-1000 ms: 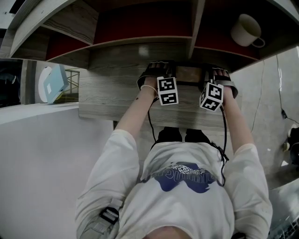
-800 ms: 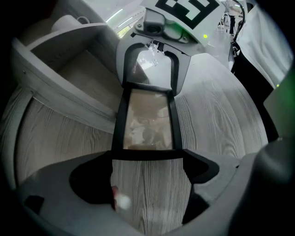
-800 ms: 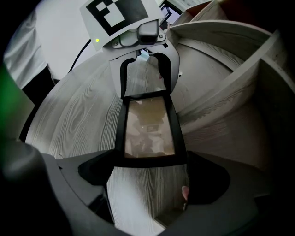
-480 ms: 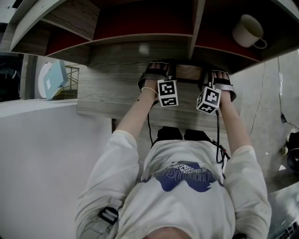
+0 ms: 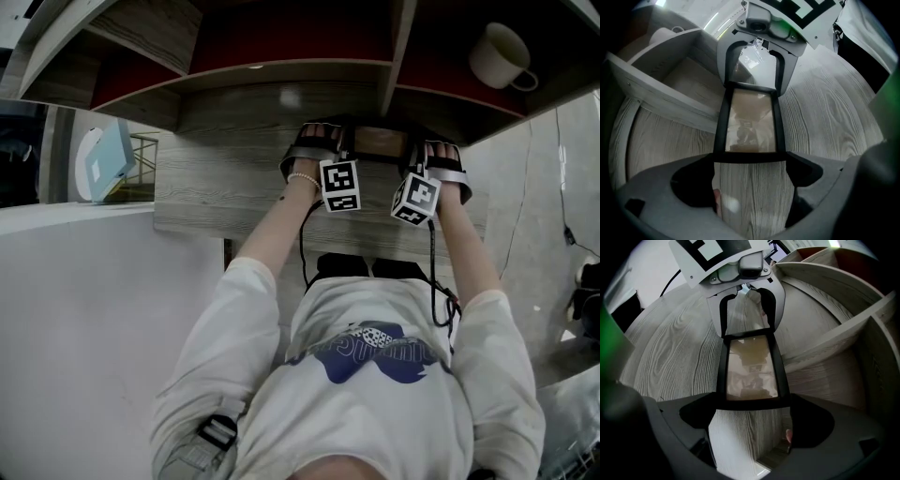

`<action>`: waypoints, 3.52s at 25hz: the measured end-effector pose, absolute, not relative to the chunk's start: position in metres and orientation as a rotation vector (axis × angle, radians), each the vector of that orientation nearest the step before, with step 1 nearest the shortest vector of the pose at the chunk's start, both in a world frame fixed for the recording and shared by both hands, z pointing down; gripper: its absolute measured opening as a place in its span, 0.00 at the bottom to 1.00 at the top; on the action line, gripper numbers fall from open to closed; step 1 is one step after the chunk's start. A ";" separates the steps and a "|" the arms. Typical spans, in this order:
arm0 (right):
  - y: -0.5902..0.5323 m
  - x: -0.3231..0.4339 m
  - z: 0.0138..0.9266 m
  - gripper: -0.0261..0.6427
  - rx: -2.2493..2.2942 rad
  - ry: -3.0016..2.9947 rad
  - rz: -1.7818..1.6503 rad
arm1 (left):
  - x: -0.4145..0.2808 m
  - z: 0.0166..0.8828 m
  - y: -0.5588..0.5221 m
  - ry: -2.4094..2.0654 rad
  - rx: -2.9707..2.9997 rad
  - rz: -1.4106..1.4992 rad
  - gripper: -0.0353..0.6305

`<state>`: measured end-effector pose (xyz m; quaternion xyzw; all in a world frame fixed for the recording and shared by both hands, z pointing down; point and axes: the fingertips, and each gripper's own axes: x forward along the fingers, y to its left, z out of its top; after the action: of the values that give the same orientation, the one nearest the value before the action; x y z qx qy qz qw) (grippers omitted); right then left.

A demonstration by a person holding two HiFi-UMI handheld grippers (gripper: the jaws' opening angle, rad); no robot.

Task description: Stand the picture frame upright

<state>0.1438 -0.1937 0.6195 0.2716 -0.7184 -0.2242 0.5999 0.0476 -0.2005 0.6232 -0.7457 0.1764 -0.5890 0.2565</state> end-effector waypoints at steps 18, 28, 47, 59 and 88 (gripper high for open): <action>-0.198 0.147 0.629 0.72 0.752 -1.560 -0.574 | 0.049 0.624 -0.205 0.490 -1.955 -1.490 0.75; -0.202 0.148 0.627 0.72 0.773 -1.537 -0.612 | 0.049 0.622 -0.208 0.485 -1.928 -1.466 0.75; -0.201 0.148 0.624 0.72 0.780 -1.562 -0.652 | 0.048 0.622 -0.209 0.498 -1.933 -1.455 0.75; -0.201 0.146 0.621 0.72 0.787 -1.568 -0.656 | 0.044 0.624 -0.207 0.486 -1.926 -1.457 0.75; -0.198 0.150 0.620 0.72 0.794 -1.562 -0.656 | 0.035 0.628 -0.209 0.554 -1.923 -1.508 0.75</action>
<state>0.1497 -0.1978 0.6198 0.3417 -0.6718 -0.2823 0.5935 0.0349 -0.2090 0.6281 -0.7289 0.2099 -0.5718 0.3126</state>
